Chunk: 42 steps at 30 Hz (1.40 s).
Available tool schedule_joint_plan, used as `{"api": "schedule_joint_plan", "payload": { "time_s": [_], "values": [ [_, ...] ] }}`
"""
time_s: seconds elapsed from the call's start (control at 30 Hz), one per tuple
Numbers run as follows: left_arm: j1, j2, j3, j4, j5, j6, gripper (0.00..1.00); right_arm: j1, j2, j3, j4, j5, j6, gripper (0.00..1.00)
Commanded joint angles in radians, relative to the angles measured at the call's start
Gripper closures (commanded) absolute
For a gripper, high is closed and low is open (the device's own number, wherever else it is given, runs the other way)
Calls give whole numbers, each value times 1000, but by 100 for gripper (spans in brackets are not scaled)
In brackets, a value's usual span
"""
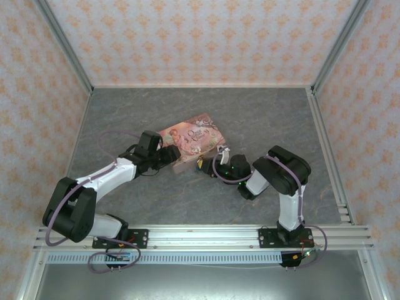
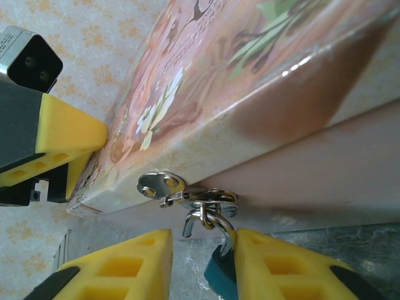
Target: Unlock the padlock with the key
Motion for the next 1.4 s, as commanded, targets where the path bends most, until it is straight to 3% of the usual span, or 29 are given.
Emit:
{"api": "schedule_joint_plan", "payload": {
  "time_s": [0.0,0.7,1.37],
  "values": [
    [-15,30,-22,-68,-47,1,34,6,-25,0,67,-27,-10,76],
    [-17,23,-16,-92,-63,3,34,6,-19,-20,66,59,39,98],
    [-31,13,-85,-64,-67,-45,33,-9,-44,2,66,224,277,100]
  ]
}}
